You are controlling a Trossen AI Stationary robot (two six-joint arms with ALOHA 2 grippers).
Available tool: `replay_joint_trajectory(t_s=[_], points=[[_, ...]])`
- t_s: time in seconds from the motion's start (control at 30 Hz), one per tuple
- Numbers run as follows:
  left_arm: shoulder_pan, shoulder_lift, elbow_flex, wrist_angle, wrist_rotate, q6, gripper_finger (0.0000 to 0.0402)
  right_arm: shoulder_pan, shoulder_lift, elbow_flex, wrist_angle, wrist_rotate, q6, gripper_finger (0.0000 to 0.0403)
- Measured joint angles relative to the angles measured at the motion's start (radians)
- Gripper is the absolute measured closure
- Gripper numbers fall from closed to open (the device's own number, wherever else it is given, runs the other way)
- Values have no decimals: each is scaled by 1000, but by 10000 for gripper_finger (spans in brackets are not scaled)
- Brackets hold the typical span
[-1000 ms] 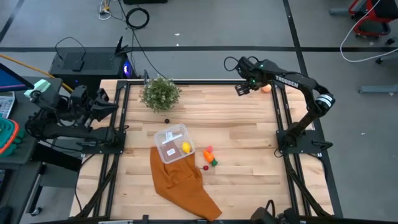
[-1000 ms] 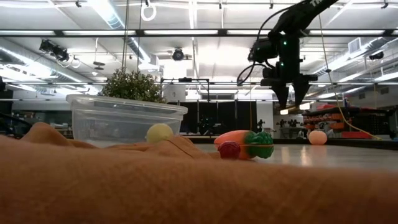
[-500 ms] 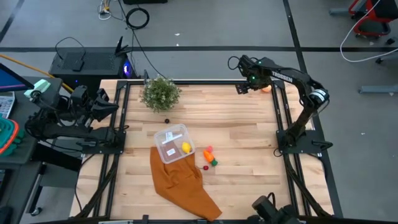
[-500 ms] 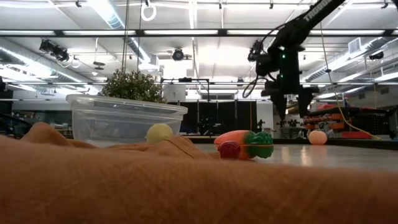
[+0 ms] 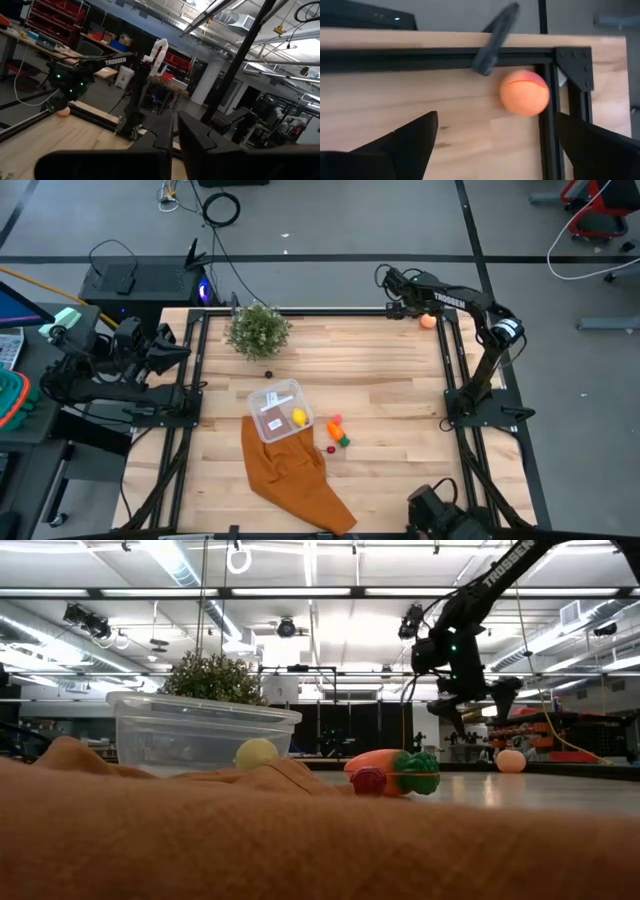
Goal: Pick and placing Produce into tupperware
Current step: Put the top pink peach into the bin
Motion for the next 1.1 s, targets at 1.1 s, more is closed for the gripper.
replay_joint_trajectory(t_s=[1.1], points=[[0, 0, 0, -58, 0, -57, 366, -132, 106, 0, -2, -22, 47, 35]])
